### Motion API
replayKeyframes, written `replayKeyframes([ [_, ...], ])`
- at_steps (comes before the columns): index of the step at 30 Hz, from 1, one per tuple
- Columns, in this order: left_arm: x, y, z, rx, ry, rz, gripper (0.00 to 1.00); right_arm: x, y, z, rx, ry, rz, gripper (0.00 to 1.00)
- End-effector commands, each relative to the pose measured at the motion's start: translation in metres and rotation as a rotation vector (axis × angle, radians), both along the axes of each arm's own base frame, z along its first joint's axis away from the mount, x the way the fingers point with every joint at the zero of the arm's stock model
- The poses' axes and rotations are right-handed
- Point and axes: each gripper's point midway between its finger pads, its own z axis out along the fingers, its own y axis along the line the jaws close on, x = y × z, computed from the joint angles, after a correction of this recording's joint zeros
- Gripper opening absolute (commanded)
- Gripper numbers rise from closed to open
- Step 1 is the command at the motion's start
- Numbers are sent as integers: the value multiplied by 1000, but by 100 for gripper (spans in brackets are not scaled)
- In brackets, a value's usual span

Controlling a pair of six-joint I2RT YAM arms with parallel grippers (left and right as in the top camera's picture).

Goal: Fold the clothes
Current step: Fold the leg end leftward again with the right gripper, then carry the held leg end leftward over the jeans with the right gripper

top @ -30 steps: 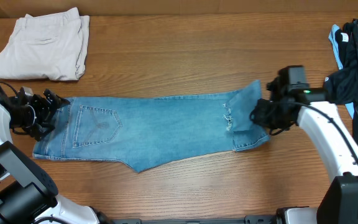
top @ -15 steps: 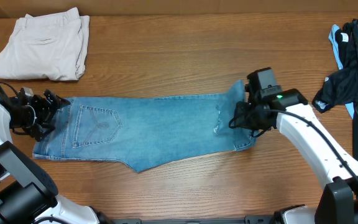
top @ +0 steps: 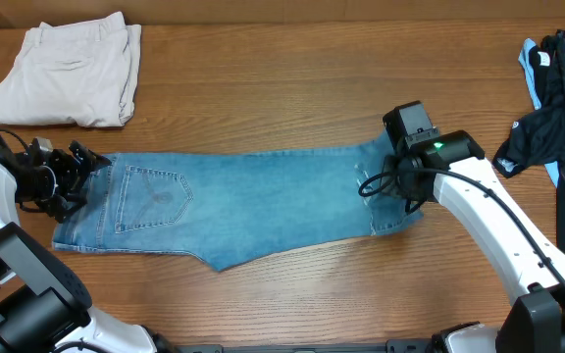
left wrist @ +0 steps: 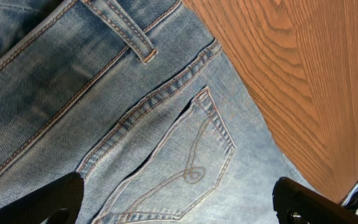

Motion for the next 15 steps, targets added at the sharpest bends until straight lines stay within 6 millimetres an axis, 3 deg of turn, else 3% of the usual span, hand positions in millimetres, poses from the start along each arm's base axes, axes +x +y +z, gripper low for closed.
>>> replayKeyframes([
  [1,-1,0,2,5,-8,-4,100,15,2,12,-31,-64,7,4],
  [15,-1,-1,2,0,-9,-5,100,8,16,-8,-53,-29,2,4],
])
